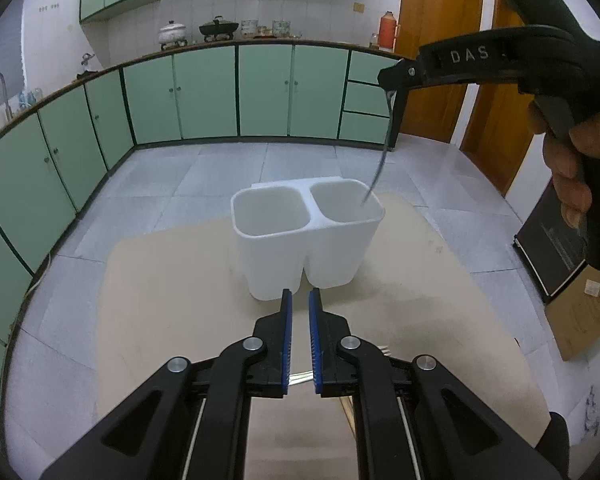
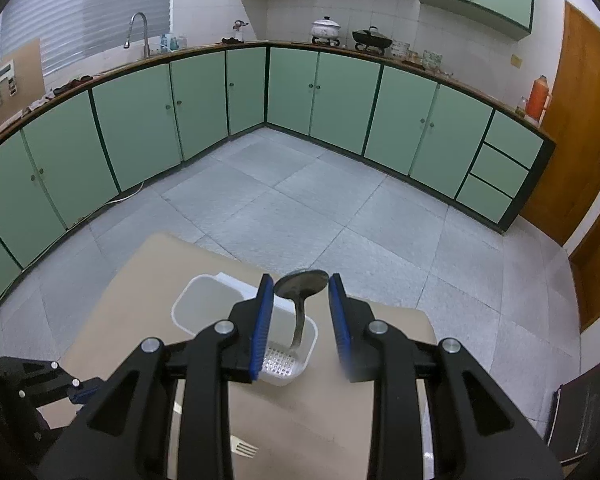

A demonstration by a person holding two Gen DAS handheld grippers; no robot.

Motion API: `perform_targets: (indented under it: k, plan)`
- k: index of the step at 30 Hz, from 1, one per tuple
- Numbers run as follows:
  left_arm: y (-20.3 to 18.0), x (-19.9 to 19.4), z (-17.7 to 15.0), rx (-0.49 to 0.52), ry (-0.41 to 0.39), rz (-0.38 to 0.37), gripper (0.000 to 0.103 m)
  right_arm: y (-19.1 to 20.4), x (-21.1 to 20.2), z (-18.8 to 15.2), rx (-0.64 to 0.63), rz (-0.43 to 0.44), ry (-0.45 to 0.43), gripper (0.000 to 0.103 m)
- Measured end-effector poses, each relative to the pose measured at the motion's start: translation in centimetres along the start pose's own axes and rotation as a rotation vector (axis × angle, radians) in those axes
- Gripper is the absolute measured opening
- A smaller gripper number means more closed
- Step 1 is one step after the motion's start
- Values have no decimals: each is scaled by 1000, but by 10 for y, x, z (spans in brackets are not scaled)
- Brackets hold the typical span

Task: Organize utensils
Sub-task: 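Drop the spoon into the cup holder with the right tool while the left lifts the fork, then lower the white fork into the cup holder and open the left tool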

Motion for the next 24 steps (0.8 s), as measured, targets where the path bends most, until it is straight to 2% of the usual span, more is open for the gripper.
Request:
perform_targets:
  k: [3,5,6,7,10,13,18,22,24]
  plan:
    - [-2,6,-6,10,-6,-19,8,0,11,-8,12,11,18,27]
    - [-7,12,-14,20,5,-31,12,0,21,-20,20,23,45,30]
    - [-9,17,-18,25,17,-39,17,1,24,-25,25,25,54,37]
    - [-11,23,-24,31,32,-43,22,0,26,-32,31,27,58,40]
    - [-25,35,-36,70,53,-66,38,-5,24,-41,46,39,58,43]
    - [-44,48,-43,147,91,-103,44,-13,16,-47,64,48,50,49]
    - [-67,76,-59,329,191,-181,48,-21,2,-61,61,57,50,54]
    - [-62,101,-65,411,254,-155,48,-25,-2,-76,49,74,59,56]
    - [-63,107,-71,432,277,-169,48,-26,-1,-83,53,77,64,57]
Point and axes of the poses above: each gripper's, at about its wrist camera, not at the fingertips, and x roughly the way its jaws point, y to its left, z to its top, the point moved 8 cm from there along x, roughly the way its jaws point, and after that the axes turned 9 degrees about -z, right-handed, at the moved point
